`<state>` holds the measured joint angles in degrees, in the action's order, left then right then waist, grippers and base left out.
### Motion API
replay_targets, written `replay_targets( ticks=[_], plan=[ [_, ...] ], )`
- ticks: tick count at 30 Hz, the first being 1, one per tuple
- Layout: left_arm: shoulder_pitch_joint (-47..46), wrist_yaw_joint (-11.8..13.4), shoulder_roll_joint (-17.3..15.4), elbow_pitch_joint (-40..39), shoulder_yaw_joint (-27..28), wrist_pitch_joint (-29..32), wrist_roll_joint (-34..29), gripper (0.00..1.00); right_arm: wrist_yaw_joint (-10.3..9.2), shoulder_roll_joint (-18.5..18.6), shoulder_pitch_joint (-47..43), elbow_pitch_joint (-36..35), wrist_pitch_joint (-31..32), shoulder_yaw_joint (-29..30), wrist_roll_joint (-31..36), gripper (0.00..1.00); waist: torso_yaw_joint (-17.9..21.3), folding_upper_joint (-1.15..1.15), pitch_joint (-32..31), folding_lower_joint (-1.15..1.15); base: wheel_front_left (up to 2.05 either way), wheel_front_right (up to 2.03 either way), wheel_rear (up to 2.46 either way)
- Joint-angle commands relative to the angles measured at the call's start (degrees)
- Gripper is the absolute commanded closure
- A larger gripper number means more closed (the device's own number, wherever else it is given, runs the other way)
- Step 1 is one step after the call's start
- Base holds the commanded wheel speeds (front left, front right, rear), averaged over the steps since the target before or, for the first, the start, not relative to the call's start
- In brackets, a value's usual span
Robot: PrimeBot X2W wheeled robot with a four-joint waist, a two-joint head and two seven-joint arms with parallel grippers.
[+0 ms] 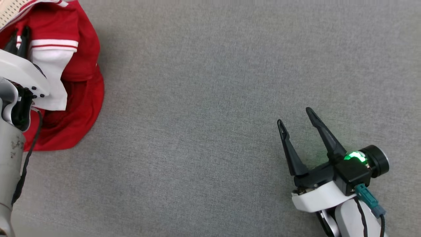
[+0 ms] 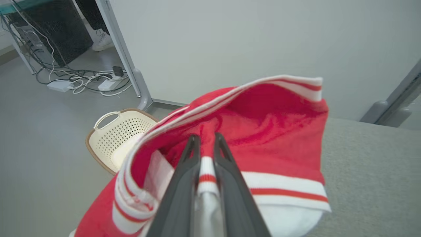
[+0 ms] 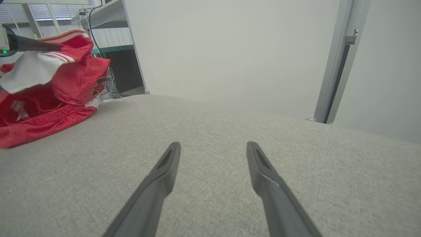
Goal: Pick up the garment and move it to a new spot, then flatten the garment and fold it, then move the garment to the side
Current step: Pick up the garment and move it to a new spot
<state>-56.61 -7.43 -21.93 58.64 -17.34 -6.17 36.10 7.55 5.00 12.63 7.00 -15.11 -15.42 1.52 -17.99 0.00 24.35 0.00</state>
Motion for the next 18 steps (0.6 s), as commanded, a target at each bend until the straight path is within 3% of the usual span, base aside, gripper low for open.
replay_targets(
  ticks=[1, 10, 18],
  plan=[
    [-0.6, 0.0, -1.0, -0.9, -0.9, -0.9, 0.5, 1.0, -0.12, -0.1, -1.1, 0.2, -0.1, -0.2, -0.5, 0.0, 0.2, 0.0, -2.9, 0.0, 0.0, 0.0, 0.0],
    [-1.7, 0.0, -4.7, -11.3, -7.8, -2.4, 2.5, 1.0, -0.12, -1.7, -3.4, 0.0, -0.1, -1.3, -3.3, 0.0, 4.8, 0.0, -12.3, 0.0, 0.0, 0.0, 0.0],
    [0.4, 0.5, -8.5, -25.7, -14.8, 1.7, -1.0, 1.0, -0.11, -2.1, -4.5, -2.6, -0.1, -1.1, -6.5, 0.0, 18.1, 0.0, -15.8, 0.0, 0.0, 0.0, 0.0]
  ],
)
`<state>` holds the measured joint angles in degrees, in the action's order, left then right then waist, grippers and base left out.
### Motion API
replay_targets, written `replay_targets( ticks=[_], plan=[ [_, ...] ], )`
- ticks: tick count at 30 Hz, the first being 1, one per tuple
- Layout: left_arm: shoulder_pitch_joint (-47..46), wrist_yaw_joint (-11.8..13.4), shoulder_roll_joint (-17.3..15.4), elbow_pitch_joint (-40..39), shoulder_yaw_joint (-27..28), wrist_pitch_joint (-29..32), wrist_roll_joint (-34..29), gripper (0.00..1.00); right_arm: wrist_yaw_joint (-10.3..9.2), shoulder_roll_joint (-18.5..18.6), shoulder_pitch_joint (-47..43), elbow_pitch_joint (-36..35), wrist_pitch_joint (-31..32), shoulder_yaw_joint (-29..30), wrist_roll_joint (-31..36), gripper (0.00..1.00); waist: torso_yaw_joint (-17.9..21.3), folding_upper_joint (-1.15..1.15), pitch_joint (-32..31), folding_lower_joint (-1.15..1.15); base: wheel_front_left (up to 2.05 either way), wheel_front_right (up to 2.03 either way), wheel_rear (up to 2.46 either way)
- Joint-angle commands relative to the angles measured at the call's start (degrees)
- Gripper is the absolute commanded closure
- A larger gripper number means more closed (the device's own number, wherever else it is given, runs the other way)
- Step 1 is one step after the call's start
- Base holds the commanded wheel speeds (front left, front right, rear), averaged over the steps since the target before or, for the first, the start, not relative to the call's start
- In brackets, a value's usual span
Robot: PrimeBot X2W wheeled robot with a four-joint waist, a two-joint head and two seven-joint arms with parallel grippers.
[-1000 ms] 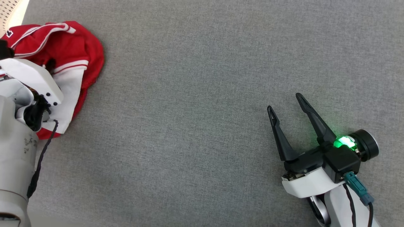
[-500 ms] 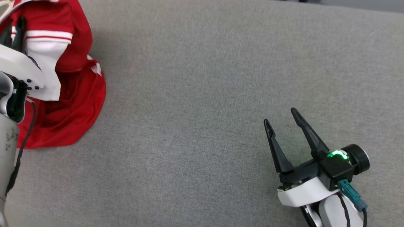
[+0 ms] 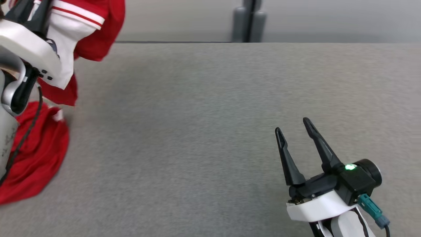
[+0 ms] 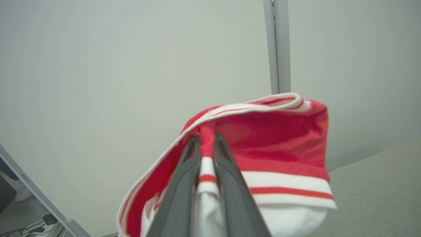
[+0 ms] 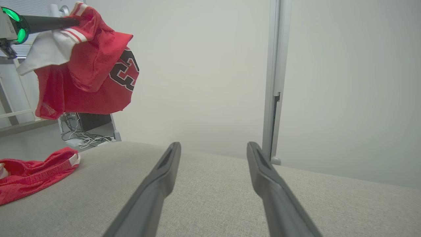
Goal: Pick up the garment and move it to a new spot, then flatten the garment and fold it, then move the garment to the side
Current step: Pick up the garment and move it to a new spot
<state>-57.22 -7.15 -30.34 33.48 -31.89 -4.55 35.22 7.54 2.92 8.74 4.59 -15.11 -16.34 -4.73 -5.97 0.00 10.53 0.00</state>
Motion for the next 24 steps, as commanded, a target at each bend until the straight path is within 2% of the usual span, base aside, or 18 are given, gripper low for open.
replay_targets(
  ticks=[1, 7, 14, 18, 24],
  plan=[
    [1.1, 0.2, -0.1, -0.5, -0.3, 0.1, -0.1, 1.0, -0.1, 0.0, -0.7, -0.2, -0.1, -0.1, -0.3, 0.0, 6.1, 0.0, -2.0, 0.0, 0.0, 0.0, 0.0],
    [4.4, 1.6, 0.0, -9.6, -3.1, 3.1, -1.3, 1.0, -0.1, 0.0, -1.1, -1.6, -0.1, 0.2, -1.4, 0.0, 16.8, 0.0, 0.3, 0.0, 0.0, 0.0, 0.0],
    [8.7, 0.6, 2.4, -15.2, -8.6, 6.1, -0.4, 1.0, -0.08, 0.0, -1.5, -3.4, -0.1, 1.6, -2.8, 0.0, 26.0, 0.0, 4.9, 0.0, 0.0, 0.0, 0.0],
    [12.0, 0.0, 3.7, -14.0, -12.7, 5.8, 1.0, 1.0, -0.07, 0.0, -1.6, -4.7, -0.1, 1.8, -4.1, 0.0, 28.9, 0.0, 7.5, 0.0, 0.0, 0.0, 0.0],
    [15.9, 0.0, 5.4, -5.5, -16.7, 1.3, -0.5, 1.0, -0.07, 0.0, -1.1, -5.1, -0.1, 1.0, -4.8, 0.0, 29.7, 0.0, 9.7, 0.0, 0.0, 0.0, 0.0]
  ],
)
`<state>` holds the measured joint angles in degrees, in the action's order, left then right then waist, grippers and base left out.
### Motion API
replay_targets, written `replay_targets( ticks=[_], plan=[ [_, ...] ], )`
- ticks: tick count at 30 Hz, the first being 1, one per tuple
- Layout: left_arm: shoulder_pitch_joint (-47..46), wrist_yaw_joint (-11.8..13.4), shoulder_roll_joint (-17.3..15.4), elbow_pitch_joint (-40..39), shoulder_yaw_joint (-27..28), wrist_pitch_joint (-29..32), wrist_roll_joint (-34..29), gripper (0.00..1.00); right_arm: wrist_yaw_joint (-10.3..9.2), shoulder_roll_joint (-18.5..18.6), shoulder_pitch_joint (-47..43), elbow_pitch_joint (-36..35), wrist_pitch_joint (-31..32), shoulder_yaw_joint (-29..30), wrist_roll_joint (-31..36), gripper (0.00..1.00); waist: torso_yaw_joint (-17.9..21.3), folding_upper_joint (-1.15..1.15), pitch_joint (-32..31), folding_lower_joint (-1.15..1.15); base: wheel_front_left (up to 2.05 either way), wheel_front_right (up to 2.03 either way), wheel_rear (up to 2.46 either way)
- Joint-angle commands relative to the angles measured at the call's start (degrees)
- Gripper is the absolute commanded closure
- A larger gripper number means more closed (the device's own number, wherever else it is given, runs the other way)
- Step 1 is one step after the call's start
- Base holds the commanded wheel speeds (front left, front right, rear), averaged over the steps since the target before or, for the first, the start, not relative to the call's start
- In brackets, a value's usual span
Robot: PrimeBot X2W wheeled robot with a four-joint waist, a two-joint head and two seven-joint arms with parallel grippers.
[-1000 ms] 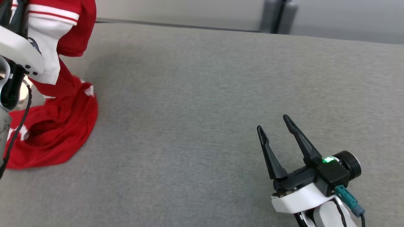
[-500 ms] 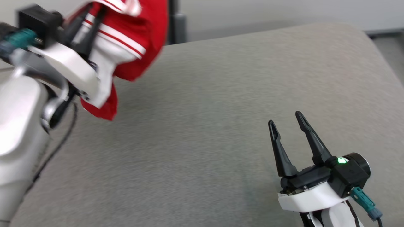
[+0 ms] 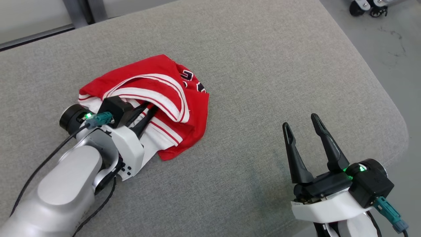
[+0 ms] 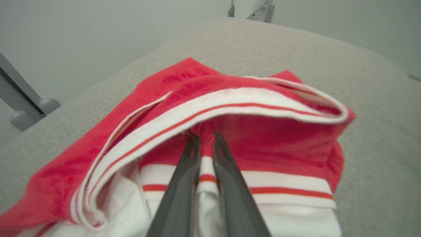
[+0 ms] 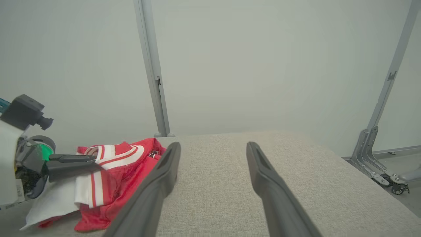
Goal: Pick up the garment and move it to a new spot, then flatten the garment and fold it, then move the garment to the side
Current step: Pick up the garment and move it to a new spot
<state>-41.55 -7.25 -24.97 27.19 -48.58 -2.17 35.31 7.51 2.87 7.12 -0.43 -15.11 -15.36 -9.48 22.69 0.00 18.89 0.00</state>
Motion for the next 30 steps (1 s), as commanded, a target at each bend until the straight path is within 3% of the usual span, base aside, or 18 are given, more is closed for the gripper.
replay_targets(
  ticks=[1, 2, 3, 7, 11, 15, 20, 26, 30],
  plan=[
    [0.6, 0.5, 0.5, 2.2, -0.2, -2.6, -1.2, 1.0, -0.04, 0.0, 0.5, -0.1, -0.1, 0.1, -0.1, 0.0, 0.7, 0.0, 1.3, 0.0, 0.0, 0.0, 0.0],
    [1.3, 1.0, 1.1, 3.6, -0.1, -4.3, -1.4, 0.7, -0.04, 0.0, 0.5, -0.1, -0.1, 0.0, 0.0, 0.0, 0.3, 0.0, 1.1, 0.0, 0.0, 0.0, 0.0],
    [1.9, 1.5, 1.8, 4.5, 0.0, -6.0, -1.4, 0.0, -0.03, 0.0, 0.5, 0.1, -0.1, 0.1, 0.2, 0.0, -0.4, 0.0, 0.7, 0.0, 0.0, 0.0, 0.0],
    [4.2, 3.2, 4.4, 6.1, 1.2, -11.4, -1.2, 0.0, -0.03, 0.1, -0.6, 1.0, -0.1, 0.4, 1.2, 0.0, -4.1, 0.0, -2.3, 0.0, 0.0, 0.0, 0.0],
    [9.3, 6.1, 6.0, 5.3, 4.4, -12.9, -0.1, 0.0, -0.03, 0.1, -1.7, 2.6, -0.1, 0.5, 2.2, 0.0, -9.0, 0.0, -6.7, 0.0, 0.0, 0.0, 0.0],
    [16.9, 9.7, 8.0, -0.2, 11.8, -13.0, -0.1, 0.0, -0.04, 0.1, -3.0, 4.5, -0.1, 0.6, 3.4, 0.0, -14.2, 0.0, -11.2, 0.0, 0.0, 0.0, 0.0],
    [29.7, 12.8, 12.0, -9.2, 22.6, -13.0, -5.4, 0.0, -0.04, 0.1, -5.5, 6.5, -0.1, 1.0, 3.8, 0.0, -19.5, 0.0, -17.2, 0.0, 0.0, 0.0, 0.0],
    [40.7, 13.3, 16.8, -15.7, 31.5, -13.0, -13.6, 0.0, -0.03, 0.1, -7.8, 7.7, -0.1, 1.0, 4.4, 0.0, -22.8, 0.0, -20.4, 0.0, 0.0, 0.0, 0.0],
    [47.3, 11.4, 19.7, -21.8, 37.0, -13.0, -20.1, 0.0, -0.04, 0.1, -10.2, 7.7, -0.1, 1.3, 4.9, 0.0, -24.1, 0.0, -22.3, 0.0, 0.0, 0.0, 0.0]
  ],
)
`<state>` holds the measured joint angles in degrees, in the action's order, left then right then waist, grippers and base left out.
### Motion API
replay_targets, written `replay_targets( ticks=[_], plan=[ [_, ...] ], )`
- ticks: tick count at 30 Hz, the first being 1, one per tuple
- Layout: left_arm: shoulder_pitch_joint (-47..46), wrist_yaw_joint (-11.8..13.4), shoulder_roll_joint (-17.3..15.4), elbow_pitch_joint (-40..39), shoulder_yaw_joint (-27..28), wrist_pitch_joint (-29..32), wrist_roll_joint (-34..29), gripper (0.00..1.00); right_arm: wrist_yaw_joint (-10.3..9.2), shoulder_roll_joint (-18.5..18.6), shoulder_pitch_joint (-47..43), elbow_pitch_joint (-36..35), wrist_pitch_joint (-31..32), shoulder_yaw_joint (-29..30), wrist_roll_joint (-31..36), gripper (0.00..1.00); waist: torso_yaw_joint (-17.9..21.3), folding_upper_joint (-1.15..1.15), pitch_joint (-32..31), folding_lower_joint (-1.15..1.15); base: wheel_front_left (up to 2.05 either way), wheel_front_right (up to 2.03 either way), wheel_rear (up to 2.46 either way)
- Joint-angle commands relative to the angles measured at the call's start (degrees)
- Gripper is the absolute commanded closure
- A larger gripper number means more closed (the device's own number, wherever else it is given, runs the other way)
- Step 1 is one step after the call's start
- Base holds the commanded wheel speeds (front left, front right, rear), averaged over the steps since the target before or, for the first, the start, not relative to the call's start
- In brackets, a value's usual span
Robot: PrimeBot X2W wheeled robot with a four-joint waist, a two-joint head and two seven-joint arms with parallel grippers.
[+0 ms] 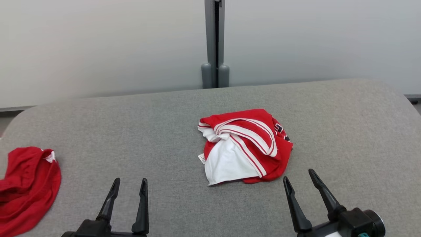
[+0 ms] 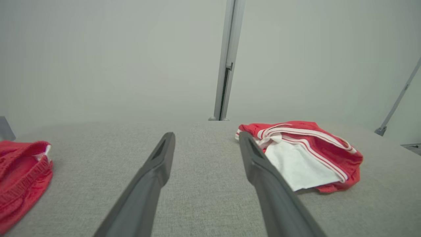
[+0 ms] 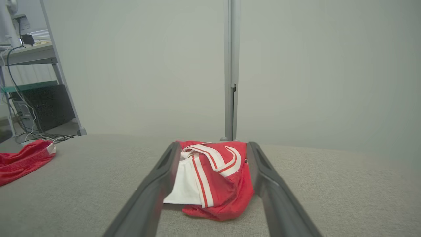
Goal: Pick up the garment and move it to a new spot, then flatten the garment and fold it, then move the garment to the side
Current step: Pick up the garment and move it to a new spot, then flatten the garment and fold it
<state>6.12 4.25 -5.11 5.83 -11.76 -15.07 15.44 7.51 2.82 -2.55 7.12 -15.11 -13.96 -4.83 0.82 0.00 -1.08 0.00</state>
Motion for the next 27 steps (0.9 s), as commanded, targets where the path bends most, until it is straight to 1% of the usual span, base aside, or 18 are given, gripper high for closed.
replay_targets(
  ticks=[1, 4, 7, 9, 12, 27],
  plan=[
    [0.9, -0.7, 0.3, -2.6, 1.4, -0.1, -1.9, 0.0, -0.04, 0.1, -1.3, 0.0, -0.1, 0.1, 0.4, 0.0, -2.5, 0.0, -2.7, 0.0, 0.0, 0.0, 0.0],
    [5.4, -2.2, 1.5, -6.3, 3.8, -0.1, -5.2, 0.0, -0.04, 0.1, -3.4, 0.3, -0.1, -0.1, 0.7, 0.0, -2.6, 0.0, -3.7, 0.0, 0.0, 0.0, 0.0],
    [7.5, -2.3, 2.0, -6.6, 5.6, -0.1, -6.6, 0.0, -0.04, 0.1, -4.6, 0.5, -0.1, 0.6, 0.3, 0.0, -2.6, 0.0, -4.4, 0.0, 0.0, 0.0, 0.0],
    [8.2, -1.9, 2.1, -6.5, 6.4, -0.1, -6.9, 0.0, -0.04, 0.1, -5.1, 0.2, -0.1, 1.5, -0.2, 0.0, -2.5, 0.0, -4.7, 0.0, 0.0, 0.0, 0.0],
    [8.7, -1.2, 2.1, -6.9, 6.5, -0.1, -5.9, 0.0, -0.04, 0.1, -5.5, 0.1, -0.1, 2.3, -0.7, 0.0, -2.4, 0.0, -4.9, 0.0, 0.0, 0.0, 0.0],
    [8.1, -1.0, 2.1, -6.0, 5.0, -0.1, -6.1, 0.0, -0.04, 0.1, -4.9, -0.1, -0.1, 4.1, -1.9, 0.0, -3.2, 0.0, -4.6, 0.0, 0.0, 0.0, 0.0]
  ],
)
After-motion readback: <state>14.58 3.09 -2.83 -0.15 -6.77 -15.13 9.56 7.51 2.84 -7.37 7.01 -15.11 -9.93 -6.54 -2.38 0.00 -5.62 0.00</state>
